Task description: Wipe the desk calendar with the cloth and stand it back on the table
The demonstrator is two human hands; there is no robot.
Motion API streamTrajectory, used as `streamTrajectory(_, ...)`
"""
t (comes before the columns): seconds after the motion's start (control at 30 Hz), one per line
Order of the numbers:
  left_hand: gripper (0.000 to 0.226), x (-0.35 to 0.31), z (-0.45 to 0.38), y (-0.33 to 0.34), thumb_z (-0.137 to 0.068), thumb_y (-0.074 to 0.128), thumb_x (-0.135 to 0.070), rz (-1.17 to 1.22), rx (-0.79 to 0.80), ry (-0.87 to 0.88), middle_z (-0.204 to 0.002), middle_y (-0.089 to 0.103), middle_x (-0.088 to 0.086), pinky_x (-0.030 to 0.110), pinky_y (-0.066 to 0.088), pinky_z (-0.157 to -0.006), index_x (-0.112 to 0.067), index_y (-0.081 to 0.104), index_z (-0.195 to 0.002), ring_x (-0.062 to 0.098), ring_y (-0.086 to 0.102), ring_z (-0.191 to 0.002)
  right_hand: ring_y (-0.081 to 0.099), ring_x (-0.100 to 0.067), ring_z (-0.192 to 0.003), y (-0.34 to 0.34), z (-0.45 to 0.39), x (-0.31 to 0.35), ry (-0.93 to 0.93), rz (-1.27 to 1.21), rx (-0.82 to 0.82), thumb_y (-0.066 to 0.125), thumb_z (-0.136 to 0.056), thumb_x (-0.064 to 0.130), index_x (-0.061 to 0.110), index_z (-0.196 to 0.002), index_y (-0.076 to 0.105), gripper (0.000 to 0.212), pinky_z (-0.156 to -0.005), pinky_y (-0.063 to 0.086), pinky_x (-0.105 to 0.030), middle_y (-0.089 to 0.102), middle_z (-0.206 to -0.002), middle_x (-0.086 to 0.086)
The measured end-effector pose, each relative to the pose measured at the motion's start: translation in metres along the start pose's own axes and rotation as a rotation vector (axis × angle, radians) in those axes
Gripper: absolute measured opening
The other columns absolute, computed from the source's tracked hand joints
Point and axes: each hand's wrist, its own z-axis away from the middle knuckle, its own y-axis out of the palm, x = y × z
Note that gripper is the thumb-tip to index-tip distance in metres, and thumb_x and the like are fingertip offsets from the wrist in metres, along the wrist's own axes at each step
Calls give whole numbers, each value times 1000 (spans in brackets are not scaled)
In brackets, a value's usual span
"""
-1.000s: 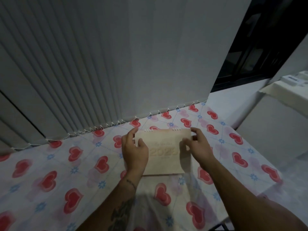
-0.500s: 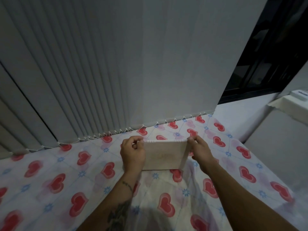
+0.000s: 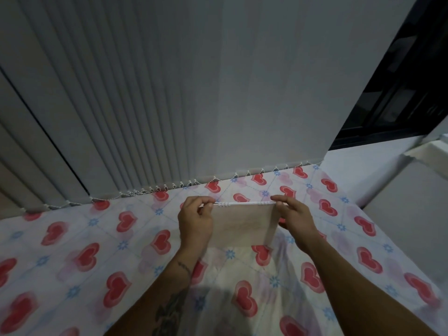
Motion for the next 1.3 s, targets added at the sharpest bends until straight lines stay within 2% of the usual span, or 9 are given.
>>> streamTrajectory(0.17,25,8,-6,4,-88,63,0,-66,33,159,-95,65,-10,25,49,-83,-22,76,-88,12,60,-94,59,-22,-112,-3,-13,-5,-58,55,3,52,-98,15,24,-108,71,24,-97,51,-50,66,-117,2)
streamTrajectory(0.37,25,3,-36,11,-86,63,7,-143,42,252,-102,64,-8,4,39,-88,-12,77,-96,-9,56,-98,58,2,-99,7,-59,10,-124,22,5,51,-95,11,33,-98,71,30,-91,48,-27,67,-103,17)
streamTrajectory(0.53,30,-7,-86,31,-90,57,7,-190,43,184,-118,60,-5,19,43,-96,-12,75,-103,10,58,-106,59,8,-93,23,-118,29,-163,45,23,51,-93,12,28,-99,74,29,-78,43,-14,69,-99,16)
streamTrajectory(0.63,32,-7,-111,45,-88,54,8,-254,43,188,-133,57,3,19,39,-100,-9,75,-106,11,54,-114,64,-7,-96,33,-153,33,-129,0,32,51,-92,9,21,-101,74,28,-84,51,-26,70,-97,10)
streamTrajectory(0.73,34,-1,-126,56,-87,54,7,-318,60,187,-143,52,8,34,41,-107,-7,73,-111,21,53,-124,65,-15,-94,41,-180,31,-115,22,53,50,-92,11,21,-101,75,28,-87,54,-41,71,-97,6)
streamTrajectory(0.83,35,3,-130,62,-88,53,5,-357,74,158,-146,48,9,38,40,-109,-9,70,-116,25,49,-129,64,-17,-84,48,-196,29,-108,72,57,48,-92,15,28,-95,74,29,-79,56,-41,72,-94,4)
streamTrajectory(0.93,35,6,-132,64,-90,54,1,-364,81,135,-149,43,7,29,38,-106,-13,68,-118,23,48,-129,59,-11,-77,50,-204,27,-130,148,74,45,-94,17,32,-99,69,29,-77,56,-42,66,-89,6)
streamTrajectory(1.13,44,4,-129,56,-90,56,-5,-460,140,100,-156,33,-2,27,34,-107,-25,62,-128,17,40,-132,51,-27,-116,41,-203,21,-38,157,181,38,-97,31,35,-136,45,40,-97,47,-55,51,-136,-3)
streamTrajectory(1.3,54,-6,-126,43,-89,54,-6,-556,193,67,-159,25,0,29,31,-109,-26,52,-139,22,36,-138,52,-33,-122,28,-198,26,34,190,211,43,-96,38,32,-145,35,50,-101,44,-48,46,-146,-10)
